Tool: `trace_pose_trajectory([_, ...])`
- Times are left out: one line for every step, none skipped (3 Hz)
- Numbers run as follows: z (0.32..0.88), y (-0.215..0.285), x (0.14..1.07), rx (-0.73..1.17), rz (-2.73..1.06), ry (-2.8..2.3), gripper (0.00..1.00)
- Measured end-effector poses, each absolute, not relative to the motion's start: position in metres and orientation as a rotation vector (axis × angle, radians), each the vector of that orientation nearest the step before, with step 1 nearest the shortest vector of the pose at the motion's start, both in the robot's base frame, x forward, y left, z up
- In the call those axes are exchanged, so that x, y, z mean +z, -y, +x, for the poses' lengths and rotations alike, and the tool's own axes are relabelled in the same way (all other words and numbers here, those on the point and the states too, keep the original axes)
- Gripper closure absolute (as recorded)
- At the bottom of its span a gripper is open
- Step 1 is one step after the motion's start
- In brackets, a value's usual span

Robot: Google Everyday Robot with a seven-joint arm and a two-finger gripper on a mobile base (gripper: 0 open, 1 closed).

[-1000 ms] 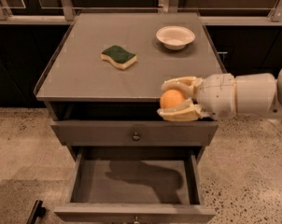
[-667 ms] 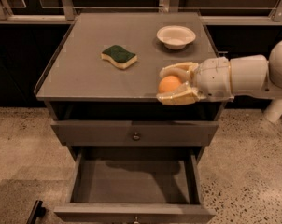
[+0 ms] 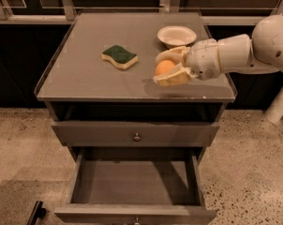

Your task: Pick orange from middle drawer and place on counter

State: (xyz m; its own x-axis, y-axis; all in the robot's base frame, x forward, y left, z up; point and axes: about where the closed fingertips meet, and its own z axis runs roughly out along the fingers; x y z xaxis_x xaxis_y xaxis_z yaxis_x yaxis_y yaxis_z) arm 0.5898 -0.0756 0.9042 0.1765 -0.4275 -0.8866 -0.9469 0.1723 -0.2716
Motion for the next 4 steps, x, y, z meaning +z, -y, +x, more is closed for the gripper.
trace_pose_trajectory([0.615, 0.082, 0.899, 0.599, -1.391, -1.457, 1.0])
trace_pose_trajectory([0.628, 0.09, 0.892, 0.522, -1.317, -1.461, 1.0])
trace_pose_trajectory([0.645, 0.099, 0.885, 0.434, -1.215, -1.461, 1.0])
trace_pose_trajectory([0.655, 0.108, 0.876, 0.383, -1.13, -1.472, 1.0])
